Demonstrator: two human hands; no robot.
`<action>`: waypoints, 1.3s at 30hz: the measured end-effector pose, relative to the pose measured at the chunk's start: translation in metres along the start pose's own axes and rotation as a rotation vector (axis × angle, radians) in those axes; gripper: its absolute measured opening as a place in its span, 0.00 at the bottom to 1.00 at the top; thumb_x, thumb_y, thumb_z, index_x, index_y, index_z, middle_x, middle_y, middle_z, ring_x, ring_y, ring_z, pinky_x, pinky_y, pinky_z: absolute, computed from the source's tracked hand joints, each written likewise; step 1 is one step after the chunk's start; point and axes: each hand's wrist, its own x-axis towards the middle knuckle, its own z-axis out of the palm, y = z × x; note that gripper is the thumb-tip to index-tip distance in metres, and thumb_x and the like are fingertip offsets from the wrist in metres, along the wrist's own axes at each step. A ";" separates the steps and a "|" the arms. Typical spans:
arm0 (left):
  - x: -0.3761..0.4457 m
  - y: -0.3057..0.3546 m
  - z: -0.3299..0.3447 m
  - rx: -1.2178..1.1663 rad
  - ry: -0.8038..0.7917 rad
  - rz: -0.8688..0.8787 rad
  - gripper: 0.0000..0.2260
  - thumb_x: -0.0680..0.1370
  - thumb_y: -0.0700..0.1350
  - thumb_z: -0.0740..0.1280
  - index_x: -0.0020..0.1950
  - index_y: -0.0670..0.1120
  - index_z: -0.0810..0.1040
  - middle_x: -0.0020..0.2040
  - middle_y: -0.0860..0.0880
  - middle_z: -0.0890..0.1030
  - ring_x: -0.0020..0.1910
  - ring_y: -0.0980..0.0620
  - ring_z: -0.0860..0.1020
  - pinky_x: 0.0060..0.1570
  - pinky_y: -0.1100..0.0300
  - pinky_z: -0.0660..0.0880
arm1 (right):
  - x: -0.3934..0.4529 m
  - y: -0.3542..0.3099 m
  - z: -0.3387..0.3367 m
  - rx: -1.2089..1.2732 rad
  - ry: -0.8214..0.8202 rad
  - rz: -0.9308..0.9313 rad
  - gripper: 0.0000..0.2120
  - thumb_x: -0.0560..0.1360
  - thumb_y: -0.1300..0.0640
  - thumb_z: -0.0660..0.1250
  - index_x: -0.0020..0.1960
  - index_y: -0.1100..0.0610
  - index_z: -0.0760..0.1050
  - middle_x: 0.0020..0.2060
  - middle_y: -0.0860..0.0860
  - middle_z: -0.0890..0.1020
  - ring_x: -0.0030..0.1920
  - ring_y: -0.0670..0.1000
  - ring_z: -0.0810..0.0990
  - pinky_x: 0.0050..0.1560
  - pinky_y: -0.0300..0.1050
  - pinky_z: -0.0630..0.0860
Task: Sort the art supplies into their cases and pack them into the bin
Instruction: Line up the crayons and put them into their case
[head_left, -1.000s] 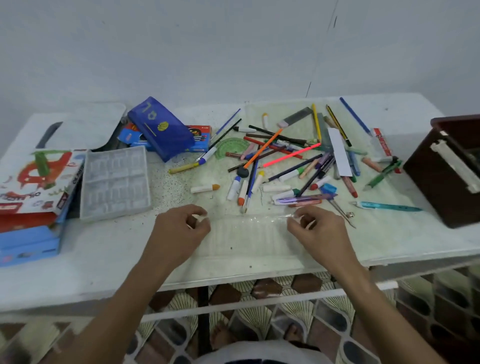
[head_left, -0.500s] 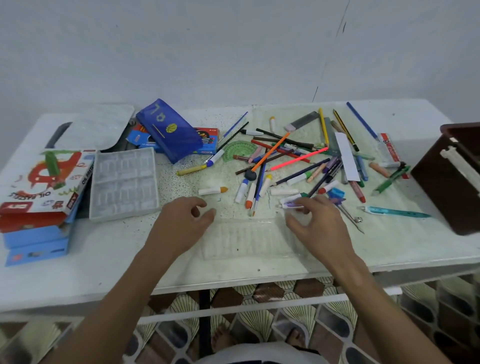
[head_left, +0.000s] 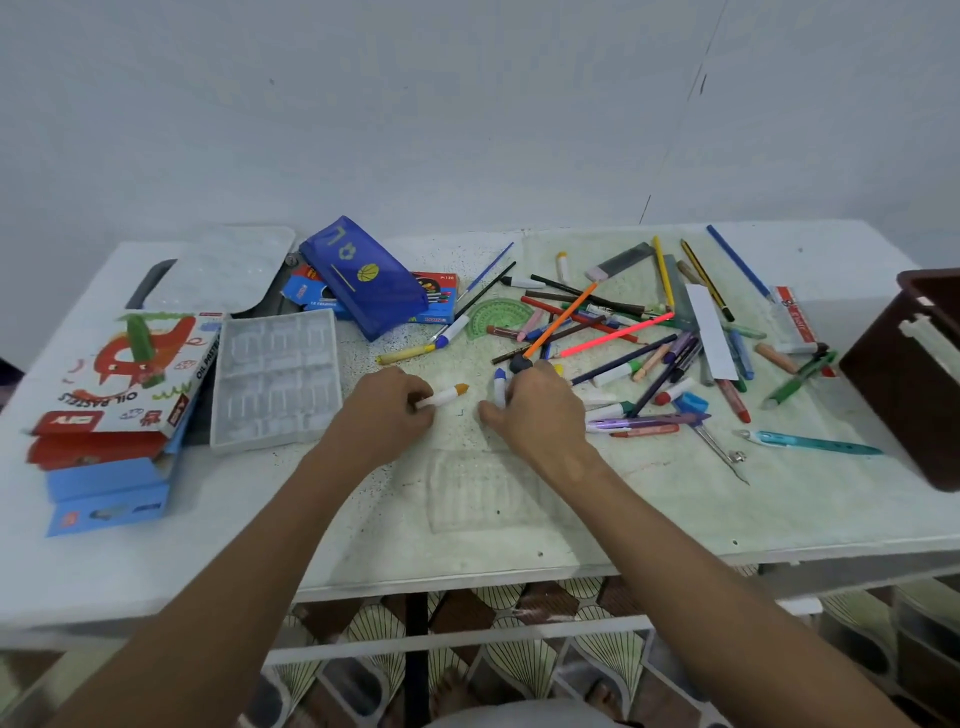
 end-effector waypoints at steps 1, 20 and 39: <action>-0.005 -0.001 0.000 -0.029 0.018 -0.008 0.10 0.75 0.44 0.67 0.55 0.45 0.82 0.44 0.49 0.80 0.43 0.52 0.75 0.44 0.61 0.71 | 0.000 0.000 0.001 0.018 -0.006 -0.006 0.17 0.71 0.46 0.69 0.45 0.62 0.77 0.57 0.55 0.74 0.52 0.56 0.76 0.42 0.45 0.71; -0.119 0.020 0.008 -0.250 0.200 0.115 0.02 0.74 0.46 0.72 0.44 0.49 0.85 0.35 0.56 0.78 0.33 0.57 0.76 0.35 0.70 0.71 | -0.112 0.016 -0.005 0.439 -0.046 -0.195 0.08 0.73 0.55 0.70 0.52 0.50 0.83 0.35 0.46 0.77 0.37 0.43 0.75 0.36 0.29 0.68; -0.103 0.004 0.016 -0.361 0.044 -0.048 0.17 0.72 0.51 0.73 0.60 0.56 0.78 0.48 0.56 0.76 0.41 0.59 0.77 0.42 0.67 0.74 | -0.096 -0.002 0.012 0.345 0.029 -0.233 0.13 0.76 0.48 0.66 0.58 0.51 0.79 0.40 0.43 0.73 0.40 0.41 0.72 0.36 0.27 0.63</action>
